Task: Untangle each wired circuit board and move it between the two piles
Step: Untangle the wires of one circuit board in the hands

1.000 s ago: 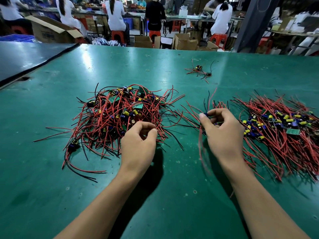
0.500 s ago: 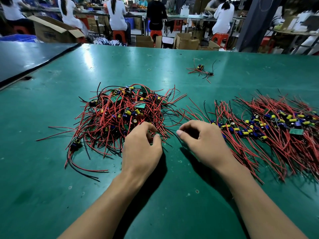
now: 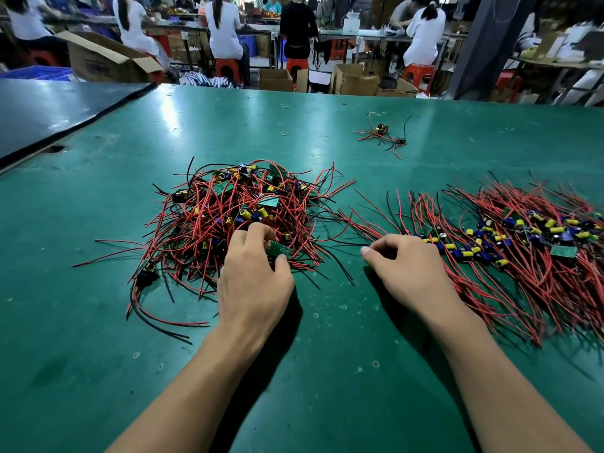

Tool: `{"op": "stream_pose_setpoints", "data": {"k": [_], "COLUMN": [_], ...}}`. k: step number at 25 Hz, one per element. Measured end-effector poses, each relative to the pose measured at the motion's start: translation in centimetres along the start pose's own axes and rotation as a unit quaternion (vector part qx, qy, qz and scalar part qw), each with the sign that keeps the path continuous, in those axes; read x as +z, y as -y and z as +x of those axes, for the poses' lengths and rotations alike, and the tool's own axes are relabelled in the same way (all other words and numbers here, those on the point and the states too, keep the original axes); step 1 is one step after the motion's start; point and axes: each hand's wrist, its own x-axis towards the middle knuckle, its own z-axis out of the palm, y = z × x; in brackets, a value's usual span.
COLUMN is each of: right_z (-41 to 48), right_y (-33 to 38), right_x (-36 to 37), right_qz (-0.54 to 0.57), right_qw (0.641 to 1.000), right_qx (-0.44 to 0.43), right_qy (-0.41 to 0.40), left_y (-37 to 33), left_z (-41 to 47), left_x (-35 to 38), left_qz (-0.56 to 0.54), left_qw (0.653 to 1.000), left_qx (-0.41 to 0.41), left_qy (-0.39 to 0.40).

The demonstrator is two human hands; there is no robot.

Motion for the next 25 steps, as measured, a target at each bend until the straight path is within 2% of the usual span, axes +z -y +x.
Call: {"op": "stream_pose_setpoints", "data": {"k": [5,11,14,17,21,25], "right_z": [-0.7,-1.7,-2.1,-2.3,-2.5,-2.5], "right_y": [0.9,2.7,2.9,3.2,3.1,3.0], "right_x": [0.4,1.0,1.2,1.9,2.4,2.3], "right_qz": [0.035,0.094,0.103,0.064,0.025,0.039], "right_qw": [0.999,0.984,0.976,0.969,0.969,0.976], "right_qx": [-0.037,-0.151,-0.186,-0.216,-0.209,-0.181], "right_qy": [-0.003,-0.028,0.039,0.105,0.127,0.115], "left_y": [0.3,-0.6,-0.9,-0.5,0.2,-0.3], "left_z": [0.2,-0.6,-0.6,-0.4,0.1,-0.1], "left_x": [0.3,0.9,1.0,1.2,1.0,0.7], "left_qz": [-0.079,-0.13,-0.169,-0.113,-0.048,-0.111], "left_qw": [0.997,0.989,0.983,0.992,0.998,0.994], "left_qx": [0.004,0.065,0.066,0.053,0.023,0.005], "left_qy": [-0.007,-0.02,-0.027,-0.032,0.015,0.02]}}
